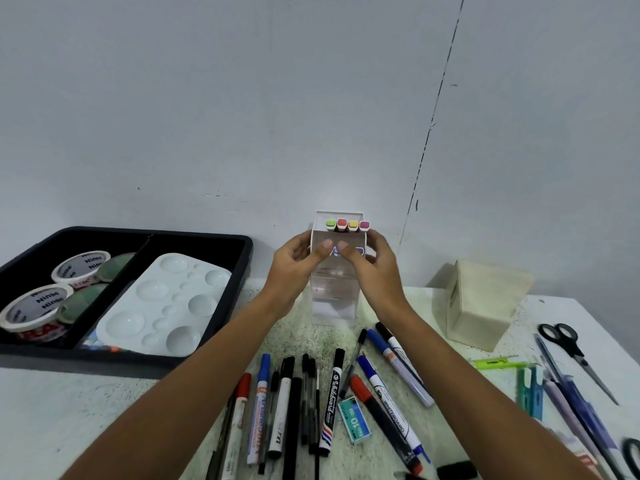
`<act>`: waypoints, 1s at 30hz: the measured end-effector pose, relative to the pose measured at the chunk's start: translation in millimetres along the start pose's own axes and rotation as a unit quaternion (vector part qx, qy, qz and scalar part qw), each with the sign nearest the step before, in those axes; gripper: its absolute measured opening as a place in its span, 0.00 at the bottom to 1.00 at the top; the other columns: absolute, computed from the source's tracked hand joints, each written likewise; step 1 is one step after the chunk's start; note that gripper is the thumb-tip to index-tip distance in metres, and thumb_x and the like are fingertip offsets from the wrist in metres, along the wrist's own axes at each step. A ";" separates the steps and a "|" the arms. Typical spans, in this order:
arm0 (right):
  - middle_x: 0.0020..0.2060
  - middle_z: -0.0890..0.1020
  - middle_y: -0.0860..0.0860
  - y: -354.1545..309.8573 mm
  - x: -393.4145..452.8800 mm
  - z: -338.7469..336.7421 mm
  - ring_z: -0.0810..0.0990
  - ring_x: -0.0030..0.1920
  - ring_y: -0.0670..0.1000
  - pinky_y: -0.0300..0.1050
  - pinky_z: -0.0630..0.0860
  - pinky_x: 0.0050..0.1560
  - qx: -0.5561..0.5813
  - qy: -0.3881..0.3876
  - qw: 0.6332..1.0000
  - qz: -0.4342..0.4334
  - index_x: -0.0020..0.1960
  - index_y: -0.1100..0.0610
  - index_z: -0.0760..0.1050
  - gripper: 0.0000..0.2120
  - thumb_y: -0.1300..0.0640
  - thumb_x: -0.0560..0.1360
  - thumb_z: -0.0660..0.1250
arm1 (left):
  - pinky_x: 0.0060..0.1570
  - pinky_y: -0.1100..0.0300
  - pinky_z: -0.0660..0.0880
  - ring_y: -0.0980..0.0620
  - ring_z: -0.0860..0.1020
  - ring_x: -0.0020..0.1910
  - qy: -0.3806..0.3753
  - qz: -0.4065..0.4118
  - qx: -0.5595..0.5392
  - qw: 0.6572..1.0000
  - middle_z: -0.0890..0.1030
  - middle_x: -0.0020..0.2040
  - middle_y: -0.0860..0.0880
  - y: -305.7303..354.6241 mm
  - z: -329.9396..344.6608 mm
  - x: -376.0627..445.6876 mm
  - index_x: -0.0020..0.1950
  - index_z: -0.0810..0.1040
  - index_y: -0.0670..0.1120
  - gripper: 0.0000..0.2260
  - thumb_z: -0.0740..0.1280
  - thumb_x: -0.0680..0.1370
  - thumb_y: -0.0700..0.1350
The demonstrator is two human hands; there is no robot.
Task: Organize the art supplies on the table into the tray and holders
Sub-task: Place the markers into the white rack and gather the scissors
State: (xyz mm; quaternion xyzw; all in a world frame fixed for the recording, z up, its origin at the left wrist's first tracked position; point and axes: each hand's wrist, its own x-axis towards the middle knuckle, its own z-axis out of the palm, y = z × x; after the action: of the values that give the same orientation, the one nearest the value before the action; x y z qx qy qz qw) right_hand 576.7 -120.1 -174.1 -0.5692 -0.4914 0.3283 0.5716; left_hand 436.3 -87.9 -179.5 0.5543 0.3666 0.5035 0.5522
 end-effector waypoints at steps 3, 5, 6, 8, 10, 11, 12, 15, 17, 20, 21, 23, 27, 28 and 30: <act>0.52 0.82 0.45 1.4 -0.3 1.1 0.82 0.50 0.47 0.49 0.79 0.54 0.029 0.000 0.999 -0.023 0.62 0.51 0.75 0.19 0.49 0.73 0.72 | 0.61 0.46 0.76 0.47 0.81 0.56 0.012 0.001 -0.026 1.000 0.84 0.55 0.46 0.3 1.0 0.8 0.61 0.78 0.44 0.22 0.73 0.70 0.49; 0.53 0.82 0.44 2.5 0.0 0.1 0.82 0.51 0.48 0.48 0.80 0.54 0.026 0.003 0.999 -0.030 0.62 0.51 0.75 0.18 0.50 0.74 0.72 | 0.59 0.47 0.77 0.47 0.81 0.56 0.018 -0.002 -0.031 0.999 0.83 0.55 0.46 -0.9 2.0 0.8 0.63 0.77 0.42 0.24 0.73 0.69 0.48; 0.54 0.82 0.44 3.7 0.4 0.3 0.82 0.51 0.48 0.48 0.80 0.54 0.024 0.004 0.999 -0.032 0.62 0.51 0.75 0.18 0.49 0.74 0.72 | 0.59 0.47 0.77 0.47 0.81 0.56 0.022 -0.003 -0.033 0.999 0.83 0.55 0.47 -1.5 2.5 0.8 0.63 0.76 0.42 0.25 0.74 0.69 0.48; 0.54 0.82 0.44 6.0 0.9 0.9 0.82 0.52 0.49 0.49 0.80 0.55 0.019 0.008 0.999 -0.035 0.62 0.50 0.75 0.19 0.49 0.73 0.72 | 0.57 0.48 0.78 0.46 0.82 0.56 0.031 -0.005 -0.037 0.999 0.84 0.55 0.47 -4.3 3.1 1.5 0.64 0.76 0.42 0.25 0.74 0.68 0.47; 0.54 0.82 0.44 7.0 1.3 1.7 0.82 0.52 0.49 0.50 0.80 0.55 0.017 0.016 0.999 -0.038 0.62 0.51 0.75 0.19 0.50 0.73 0.73 | 0.57 0.48 0.78 0.46 0.82 0.56 0.041 -0.003 -0.039 0.998 0.84 0.54 0.47 -5.4 4.0 1.9 0.63 0.76 0.42 0.25 0.75 0.68 0.46; 0.55 0.82 0.44 7.5 1.7 2.2 0.82 0.52 0.50 0.51 0.80 0.55 0.017 0.021 0.999 -0.039 0.63 0.51 0.75 0.20 0.50 0.73 0.73 | 0.57 0.47 0.78 0.46 0.82 0.55 0.045 -0.003 -0.041 0.998 0.84 0.55 0.47 -5.7 4.2 2.0 0.63 0.76 0.42 0.26 0.75 0.67 0.46; 0.55 0.81 0.44 9.1 2.5 2.9 0.82 0.52 0.50 0.51 0.79 0.55 0.019 0.025 0.999 -0.037 0.63 0.51 0.75 0.20 0.50 0.73 0.73 | 0.57 0.46 0.78 0.46 0.82 0.55 0.050 -0.003 -0.042 0.998 0.83 0.55 0.46 -6.0 4.3 2.3 0.63 0.76 0.42 0.27 0.76 0.67 0.46; 0.57 0.80 0.44 11.1 2.6 4.5 0.81 0.53 0.51 0.53 0.79 0.55 0.017 0.033 0.999 -0.035 0.64 0.50 0.74 0.22 0.48 0.72 0.74 | 0.57 0.45 0.78 0.45 0.82 0.55 0.059 0.000 -0.042 0.997 0.83 0.55 0.45 -6.7 4.7 3.0 0.64 0.75 0.41 0.29 0.76 0.65 0.47; 0.57 0.80 0.44 11.1 2.3 4.3 0.81 0.53 0.51 0.52 0.79 0.55 0.018 0.036 0.999 -0.036 0.64 0.51 0.74 0.23 0.48 0.72 0.74 | 0.57 0.45 0.78 0.45 0.82 0.54 0.063 0.002 -0.040 0.997 0.83 0.56 0.45 -6.5 5.6 3.4 0.64 0.75 0.41 0.29 0.76 0.65 0.47; 0.57 0.80 0.45 9.3 2.2 3.0 0.80 0.54 0.49 0.49 0.79 0.55 0.024 0.040 0.998 -0.033 0.64 0.52 0.73 0.22 0.50 0.72 0.73 | 0.56 0.48 0.79 0.47 0.82 0.54 0.064 0.011 -0.030 0.997 0.83 0.55 0.45 -7.1 7.6 3.5 0.63 0.75 0.41 0.28 0.76 0.66 0.48; 0.57 0.80 0.45 8.8 2.2 2.9 0.80 0.54 0.49 0.48 0.79 0.55 0.024 0.040 0.998 -0.033 0.64 0.53 0.73 0.22 0.50 0.73 0.73 | 0.56 0.49 0.79 0.48 0.82 0.54 0.064 0.016 -0.025 0.997 0.83 0.55 0.45 -7.4 8.4 3.2 0.63 0.76 0.41 0.28 0.76 0.66 0.48; 0.57 0.79 0.46 8.7 1.0 3.4 0.79 0.54 0.49 0.45 0.78 0.53 0.021 0.040 0.998 -0.037 0.64 0.53 0.73 0.22 0.49 0.73 0.72 | 0.54 0.52 0.79 0.49 0.82 0.53 0.067 0.023 -0.019 0.997 0.83 0.55 0.46 -8.4 9.6 2.2 0.63 0.76 0.41 0.26 0.75 0.67 0.47; 0.57 0.79 0.47 8.1 -1.6 3.6 0.79 0.53 0.47 0.39 0.77 0.49 0.007 0.035 0.999 -0.037 0.66 0.52 0.72 0.23 0.47 0.74 0.71 | 0.51 0.58 0.79 0.53 0.82 0.52 0.072 0.025 -0.015 0.997 0.83 0.54 0.47 -9.7 10.9 -0.5 0.63 0.75 0.40 0.19 0.73 0.73 0.43; 0.58 0.79 0.48 8.7 -1.7 2.4 0.79 0.52 0.44 0.37 0.76 0.48 0.011 0.031 0.999 -0.033 0.66 0.52 0.72 0.22 0.47 0.75 0.70 | 0.51 0.58 0.78 0.53 0.82 0.52 0.071 0.024 -0.015 0.997 0.83 0.53 0.47 -10.7 10.6 -1.1 0.62 0.75 0.41 0.18 0.72 0.74 0.43; 0.57 0.80 0.49 9.8 -1.5 -0.5 0.79 0.49 0.37 0.31 0.76 0.46 0.041 0.014 0.999 -0.017 0.65 0.52 0.74 0.18 0.48 0.77 0.67 | 0.54 0.54 0.79 0.51 0.82 0.53 0.067 0.020 -0.015 0.997 0.83 0.53 0.48 -11.8 10.6 -1.8 0.61 0.76 0.43 0.16 0.72 0.75 0.44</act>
State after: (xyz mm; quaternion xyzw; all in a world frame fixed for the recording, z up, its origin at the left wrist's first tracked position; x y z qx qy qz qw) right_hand 578.5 -120.4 -183.8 -0.5414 -0.4791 0.3301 0.6069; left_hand 447.8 -90.7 -190.1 0.5178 0.3841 0.5559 0.5247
